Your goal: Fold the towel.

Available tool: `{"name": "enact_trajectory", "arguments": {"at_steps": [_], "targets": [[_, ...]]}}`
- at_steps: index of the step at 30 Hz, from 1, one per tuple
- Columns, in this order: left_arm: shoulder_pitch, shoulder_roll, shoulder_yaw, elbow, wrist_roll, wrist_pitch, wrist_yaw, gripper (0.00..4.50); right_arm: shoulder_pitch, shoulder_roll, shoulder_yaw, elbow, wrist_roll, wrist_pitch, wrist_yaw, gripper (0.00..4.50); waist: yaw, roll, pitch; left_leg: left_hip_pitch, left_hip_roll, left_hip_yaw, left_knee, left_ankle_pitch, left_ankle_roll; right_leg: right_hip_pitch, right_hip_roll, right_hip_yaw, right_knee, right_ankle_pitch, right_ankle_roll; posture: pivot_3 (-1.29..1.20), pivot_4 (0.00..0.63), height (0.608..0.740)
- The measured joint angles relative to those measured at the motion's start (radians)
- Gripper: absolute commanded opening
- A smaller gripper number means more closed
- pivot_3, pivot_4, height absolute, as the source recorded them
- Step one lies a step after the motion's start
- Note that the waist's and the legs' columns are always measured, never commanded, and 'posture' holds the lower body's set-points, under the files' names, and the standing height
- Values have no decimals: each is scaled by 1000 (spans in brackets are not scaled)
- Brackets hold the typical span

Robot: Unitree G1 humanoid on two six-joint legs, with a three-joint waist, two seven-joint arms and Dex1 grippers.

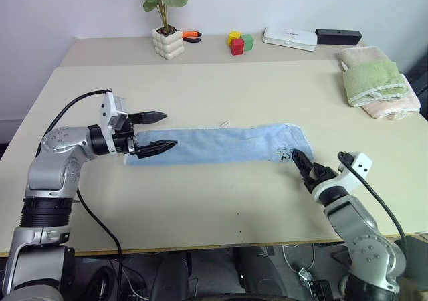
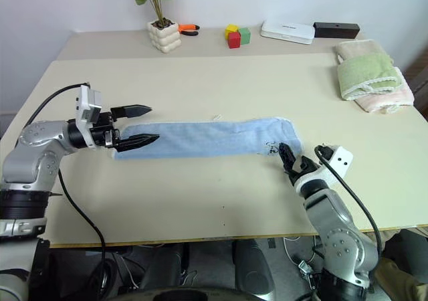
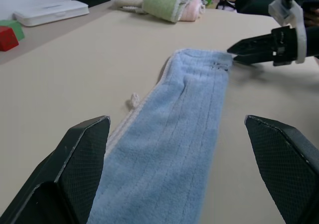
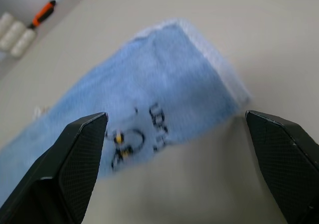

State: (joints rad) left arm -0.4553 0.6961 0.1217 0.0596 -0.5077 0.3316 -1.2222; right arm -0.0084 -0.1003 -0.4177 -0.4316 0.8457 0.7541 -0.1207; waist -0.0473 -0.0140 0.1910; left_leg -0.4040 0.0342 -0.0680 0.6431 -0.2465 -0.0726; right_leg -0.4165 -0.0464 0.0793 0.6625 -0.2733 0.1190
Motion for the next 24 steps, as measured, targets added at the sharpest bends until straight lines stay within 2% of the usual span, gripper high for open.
{"name": "enact_trajectory", "arguments": {"at_steps": [2, 5, 12, 13, 20, 24], "targets": [[14, 0, 11, -16, -7, 9, 11, 4433, -11, 3, 11, 15, -18, -19, 0, 4500, -1, 0, 0, 0, 0, 0, 0, 0, 0, 0, 0, 0, 0, 0, 0, 0, 150, 740], [35, -3, 15, -46, -12, 13, 41, 4500, -45, 29, 15, 57, -42, -51, -18, 3708, -2, -2, -1, 1, 0, 0, 0, 0, 0, 1, 0, 0, 0, 0, 0, 0, 150, 740], [51, -7, 19, -62, -26, 13, 84, 4500, -149, 72, -4, 148, -41, -78, -74, 230, -21, -3, -2, 2, 1, 0, -1, 0, 0, 1, 1, 0, 0, 0, 0, 0, 150, 740], [51, -9, 19, -62, -26, 13, 87, 4500, -160, 72, -2, 152, -42, -83, -77, 47, -22, -3, -2, 2, 1, 0, -1, 0, 0, 1, 1, 0, 0, 0, 0, 0, 150, 740], [51, -10, 19, -61, -27, 9, 104, 4500, -178, 72, -2, 162, -47, -86, -102, 47, -21, -3, -2, 2, 1, 0, -1, 0, 0, 1, 1, 0, 0, 0, 0, 0, 150, 740], [51, -10, 21, -55, -27, 7, 110, 4500, -158, 33, 9, 151, -65, -84, -98, 47, -19, -2, -1, 1, 0, 0, -1, 0, 0, 1, 0, 0, -1, 0, 0, 0, 150, 740]]}}
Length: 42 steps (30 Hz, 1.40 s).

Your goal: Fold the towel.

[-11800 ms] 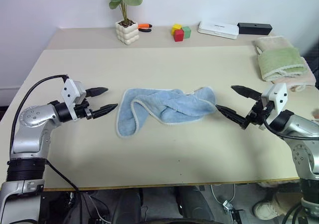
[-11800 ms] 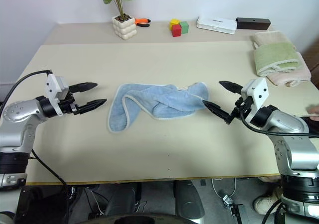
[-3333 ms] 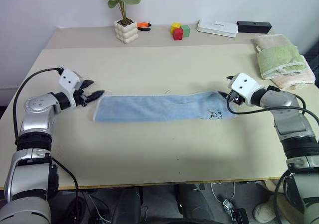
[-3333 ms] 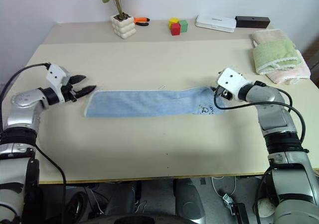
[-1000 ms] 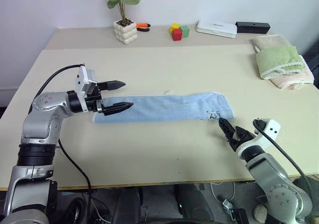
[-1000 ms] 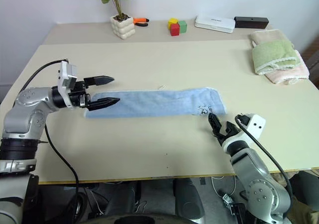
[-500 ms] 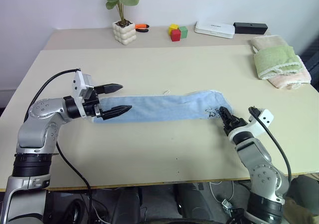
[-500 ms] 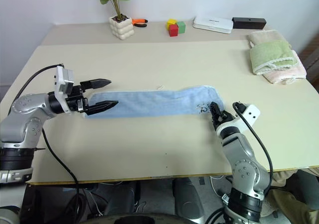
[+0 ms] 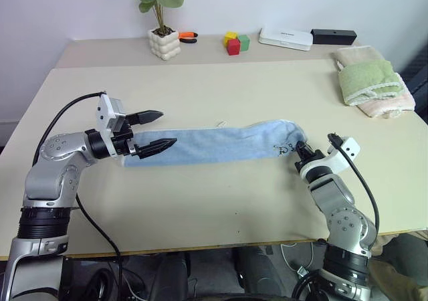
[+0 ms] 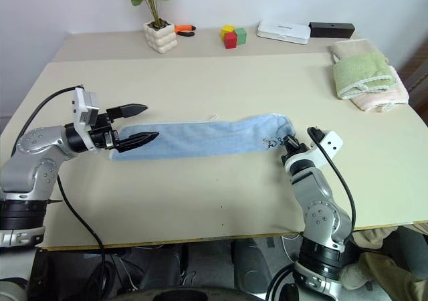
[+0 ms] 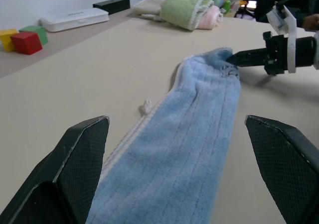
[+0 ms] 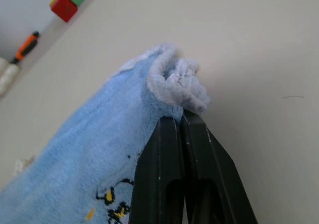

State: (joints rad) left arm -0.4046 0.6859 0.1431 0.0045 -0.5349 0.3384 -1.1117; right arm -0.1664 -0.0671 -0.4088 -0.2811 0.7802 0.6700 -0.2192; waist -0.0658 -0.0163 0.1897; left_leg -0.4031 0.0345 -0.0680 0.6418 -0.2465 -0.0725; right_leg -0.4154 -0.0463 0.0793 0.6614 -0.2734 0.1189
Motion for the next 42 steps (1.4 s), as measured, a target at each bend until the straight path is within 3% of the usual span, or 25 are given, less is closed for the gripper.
{"name": "enact_trajectory", "arguments": {"at_steps": [6, 12, 17, 23, 31, 42], "targets": [[2, 0, 8, 27, 1, -14, -1, 4500, 77, -123, -76, -76, 30, 25, 21, 47, 10, 2, 1, -1, 0, 0, -1, 0, 0, 0, 0, 0, -2, 0, 0, 0, 150, 740], [0, -4, 8, 42, 1, -26, -5, 4500, 76, -156, -78, -118, 37, 27, 29, 47, 2, 3, 2, 0, 0, 0, -1, 0, 0, 0, 0, 0, -2, 0, 0, 0, 150, 740], [-6, -9, 7, 61, 3, -41, -8, 4500, 47, -328, 136, -186, -147, -42, 195, 47, -3, 3, 2, 0, 0, 1, -2, 0, 0, -1, 0, 0, -2, 0, 0, 0, 150, 740], [-20, -10, 7, 64, 3, -43, -7, 4500, -36, -448, 393, -211, -307, -118, 425, 47, 0, 2, 2, -2, 0, 1, -2, 0, 0, -1, 0, 0, -5, 0, 0, 0, 150, 740], [-5, 3, 7, 27, -1, -10, -11, 4500, -163, -469, 623, -132, -421, -172, 694, 47, 1, 2, 2, -2, 0, 1, -2, 0, 0, -1, 0, 0, -5, 0, 1, 0, 150, 740], [42, 28, 21, -31, -9, 28, -3, 4500, -205, -434, 762, 3, -595, -243, 815, 47, 4, 2, 2, -2, 0, 0, -2, 0, 0, -1, 0, 0, -5, 0, 1, 0, 150, 740]]}}
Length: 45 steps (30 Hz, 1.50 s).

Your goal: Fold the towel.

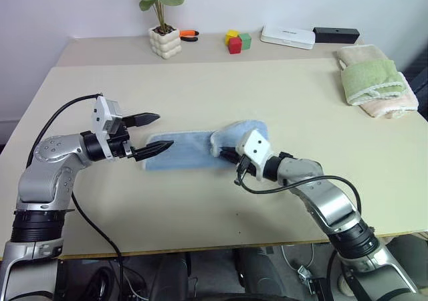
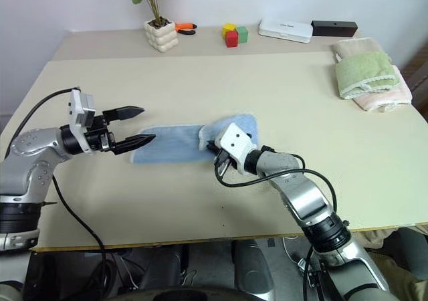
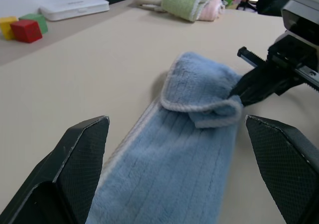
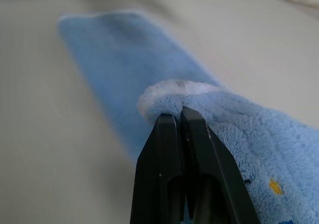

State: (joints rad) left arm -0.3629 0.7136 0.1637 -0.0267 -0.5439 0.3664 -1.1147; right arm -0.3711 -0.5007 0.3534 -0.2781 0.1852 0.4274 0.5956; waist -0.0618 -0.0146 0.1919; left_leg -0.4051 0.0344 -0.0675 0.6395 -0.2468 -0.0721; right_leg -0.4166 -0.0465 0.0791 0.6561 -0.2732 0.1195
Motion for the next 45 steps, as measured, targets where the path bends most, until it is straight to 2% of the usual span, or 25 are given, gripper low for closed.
{"name": "enact_trajectory", "arguments": {"at_steps": [6, 7, 10, 16, 20, 23, 25, 27, 29, 33, 39, 42, 45], "targets": [[11, 1, 10, -15, -6, 0, 6, 4500, 12, -2, 12, 0, -65, -60, 30, 47, 5, 0, 0, 0, 0, 0, 0, 0, 0, 0, 0, 0, 0, 0, 0, 0, 150, 740], [11, 1, 10, -15, -6, 0, 6, 4500, 15, 6, 17, 0, -70, -65, 31, 278, 5, 0, 0, 0, 0, 0, 0, 0, 0, 0, 0, 0, 0, 0, 0, 0, 150, 740], [7, 0, 10, -14, -6, 0, 5, 4500, 33, 31, 27, 9, -74, -66, 43, 1330, 7, 0, 0, 0, 0, 0, 0, 0, 0, 0, 0, 0, 0, 0, 0, 0, 150, 740], [-3, 0, 9, -10, -6, -1, 1, 4500, 44, 49, 21, 15, -84, -71, 60, 4421, 14, 0, 0, 0, 0, 0, 0, 0, 0, 0, 0, 0, 0, 0, 0, 0, 150, 740], [-3, 0, 8, -6, -5, -3, -2, 4500, 36, 50, -69, -43, 31, -22, 106, 4472, 18, 0, 0, 0, 0, 0, 0, 0, 0, 0, 0, 0, 0, 0, 0, 0, 150, 740], [-7, -6, 6, 1, -4, -6, -5, 4500, -110, 116, -287, -45, 263, 119, 63, 4472, 15, 0, 0, 0, 0, 0, 1, 0, 0, 0, 0, 0, 0, 0, 0, 0, 150, 740], [-11, -9, 2, 14, 0, -10, -7, 4500, -221, 152, -427, -17, 376, 169, 6, 3960, 17, 0, 0, 0, 0, -1, 1, 0, 0, 1, 0, -1, 0, 0, 0, 0, 150, 740], [-18, -12, 0, 27, 4, -13, -7, 4500, -250, 168, -474, 16, 386, 171, -35, 3188, 20, -2, -1, 1, 0, -3, -1, 0, 0, 2, 0, -3, 0, 0, 0, 0, 150, 740], [-26, -22, -3, 31, 5, -14, -6, 4500, -224, 176, -439, 70, 333, 150, -69, 2001, 20, -2, -1, 0, 0, -2, -2, 0, 0, 2, 0, -3, -2, 0, 0, 0, 150, 740], [-22, -37, -14, 25, 9, -23, 1, 4500, -146, 260, -370, 172, 207, 65, -166, 26, 15, -1, 0, 0, 0, -2, -5, 0, 0, -1, 0, -2, -2, 0, 0, 0, 150, 740], [9, -38, -13, 4, 8, -22, 12, 4500, -16, 301, -258, 250, 70, -102, -178, 26, 16, -1, 0, 0, 0, -1, -6, 0, -1, -2, -1, -2, -1, 0, 0, 0, 150, 740], [24, -30, -8, -3, 7, -12, 26, 4500, 39, 267, -173, 315, -31, -162, -164, 26, 17, -1, 0, 0, 0, -1, -6, 1, -1, -2, -1, -2, -2, 0, 0, 0, 150, 740], [54, 0, 1, -44, -15, 67, 44, 4500, 34, 226, -103, 324, -132, -207, -155, 26, 13, -2, -1, 2, 0, -1, -7, 1, -1, -1, 0, -2, -1, 0, -1, 0, 150, 740]]}}
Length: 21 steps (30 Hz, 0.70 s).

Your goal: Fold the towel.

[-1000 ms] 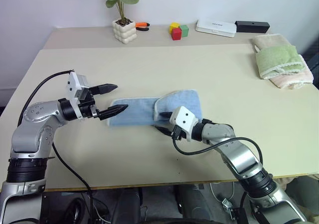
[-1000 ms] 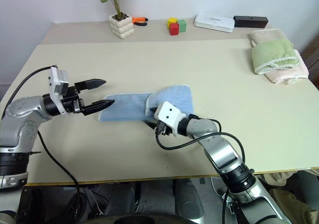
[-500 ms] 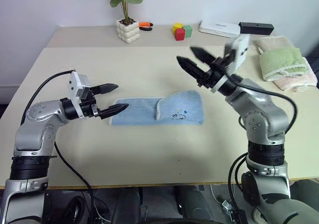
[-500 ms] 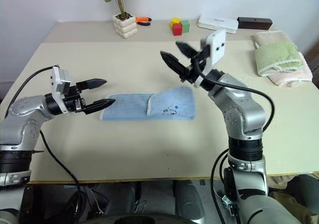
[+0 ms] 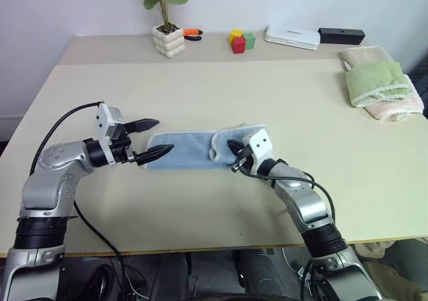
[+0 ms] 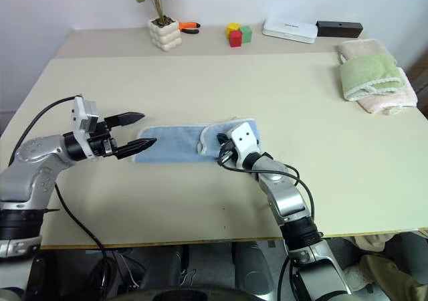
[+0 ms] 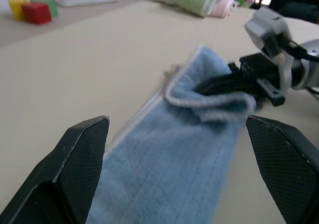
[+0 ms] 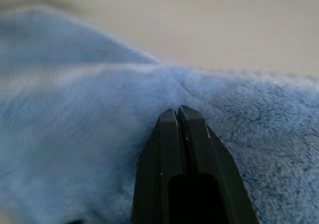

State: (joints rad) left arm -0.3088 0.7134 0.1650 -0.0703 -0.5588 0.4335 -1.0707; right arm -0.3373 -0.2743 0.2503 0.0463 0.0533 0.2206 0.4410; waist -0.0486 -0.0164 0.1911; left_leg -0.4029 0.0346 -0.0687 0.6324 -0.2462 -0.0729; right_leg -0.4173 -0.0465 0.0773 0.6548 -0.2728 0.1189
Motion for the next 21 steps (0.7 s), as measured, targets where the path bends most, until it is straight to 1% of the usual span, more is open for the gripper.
{"name": "enact_trajectory", "arguments": {"at_steps": [3, 4, 6, 7, 8, 9, 10, 12, 13, 17, 21], "targets": [[46, 15, 11, -62, -30, 77, 27, 4500, -3, -2, 10, 3, -31, -10, 1, 26, 0, 0, 0, 6, 0, 0, -1, 0, 0, 6, 0, 0, -2, 0, 0, 0, 150, 740], [59, 14, 13, -77, -47, 113, 45, 4500, -4, 4, 4, 3, -26, -4, 5, 548, 1, 0, 0, 9, 0, 0, -2, 0, 0, 9, 0, 0, -2, 0, 0, 0, 150, 740], [74, 9, 21, -104, -84, 184, 87, 4500, -7, 22, -23, 2, 5, 23, 21, 1259, 2, 0, 0, 10, 0, 0, -1, 0, 0, 11, 0, 0, -3, 0, 0, 0, 150, 740], [80, -1, 32, -120, -101, 209, 110, 4500, -11, 28, -31, 1, 18, 34, 31, 1812, 2, 0, 0, 10, 0, 0, -1, 0, 0, 11, 0, 0, -3, 0, 0, 0, 150, 740], [84, -11, 42, -138, -114, 225, 131, 4500, -15, 33, -39, -1, 33, 43, 38, 2251, 2, 0, 0, 10, 0, 0, -1, 0, 0, 11, 0, 0, -3, 0, 0, 0, 150, 740], [89, -24, 56, -155, -135, 247, 159, 4500, -21, 40, -49, -5, 51, 58, 46, 2870, 1, 0, 0, 10, 0, 0, -1, 0, 0, 11, 0, 0, -3, 0, 0, 0, 150, 740], [95, -43, 74, -177, -159, 278, 201, 4500, -29, 39, -57, -10, 71, 72, 62, 3365, 1, 0, 0, 10, 0, 0, -2, 0, 0, 11, 0, 0, -3, 0, 0, 0, 150, 740], [115, -89, 126, -211, -232, 351, 293, 4500, -49, 15, -72, -37, 101, 86, 104, 4363, 2, 1, 0, 10, 0, 0, -1, 0, 0, 11, -1, 0, -3, 0, 0, 0, 150, 740], [128, -106, 155, -225, -274, 388, 339, 4500, -64, -2, -82, -52, 118, 90, 126, 4440, 2, 0, 1, 10, 0, 0, -1, 0, 0, 11, -1, 0, -3, 0, 0, 0, 150, 740], [228, -149, 287, -323, -471, 524, 531, 4500, -117, -92, -171, -110, 214, 114, 235, 4440, 3, 0, 1, 10, 0, 0, -1, 0, 0, 11, -1, 0, -3, 0, 0, 0, 150, 740], [312, -184, 344, -374, -616, 585, 700, 4500, -145, -191, -227, -134, 292, 165, 329, 4440, 6, 0, 0, 11, 0, 0, -1, 0, 0, 12, -2, 0, -4, 0, 0, 0, 150, 740]]}}
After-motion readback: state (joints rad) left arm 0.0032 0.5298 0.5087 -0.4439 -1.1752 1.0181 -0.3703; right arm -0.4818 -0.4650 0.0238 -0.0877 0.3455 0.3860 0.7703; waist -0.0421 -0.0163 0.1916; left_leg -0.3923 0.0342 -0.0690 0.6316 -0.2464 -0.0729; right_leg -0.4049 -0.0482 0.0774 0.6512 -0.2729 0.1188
